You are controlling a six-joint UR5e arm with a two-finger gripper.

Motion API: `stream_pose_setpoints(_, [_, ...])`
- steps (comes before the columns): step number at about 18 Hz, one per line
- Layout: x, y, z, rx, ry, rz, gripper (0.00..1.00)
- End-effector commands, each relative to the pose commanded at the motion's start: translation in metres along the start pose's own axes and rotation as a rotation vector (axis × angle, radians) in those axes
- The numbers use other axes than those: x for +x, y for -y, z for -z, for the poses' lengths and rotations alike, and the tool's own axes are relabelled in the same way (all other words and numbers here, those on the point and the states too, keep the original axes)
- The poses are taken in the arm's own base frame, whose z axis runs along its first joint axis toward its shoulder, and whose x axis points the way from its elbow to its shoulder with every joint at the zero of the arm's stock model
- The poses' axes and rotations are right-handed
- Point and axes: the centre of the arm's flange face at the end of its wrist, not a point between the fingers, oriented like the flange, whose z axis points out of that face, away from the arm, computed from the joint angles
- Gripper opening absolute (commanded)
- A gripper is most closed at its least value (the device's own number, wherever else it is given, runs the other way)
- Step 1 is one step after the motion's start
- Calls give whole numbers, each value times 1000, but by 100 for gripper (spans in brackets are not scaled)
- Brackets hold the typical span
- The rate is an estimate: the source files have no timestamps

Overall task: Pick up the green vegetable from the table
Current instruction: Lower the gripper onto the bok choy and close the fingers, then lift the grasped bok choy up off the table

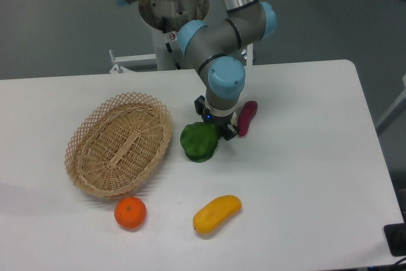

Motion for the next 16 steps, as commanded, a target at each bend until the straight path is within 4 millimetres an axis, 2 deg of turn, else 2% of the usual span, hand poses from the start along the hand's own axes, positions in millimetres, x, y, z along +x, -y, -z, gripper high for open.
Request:
stream_pose_setpoints(5, [-13,1,18,14,25,9,21])
stream_pose_setpoints(10, [-41,1,54,13,-1,57,21])
stream_pose_setpoints(14, [-70,-13,80,21,16,93,21])
stream_pose_setpoints(16, [-88,-26,94,32,41,120,21])
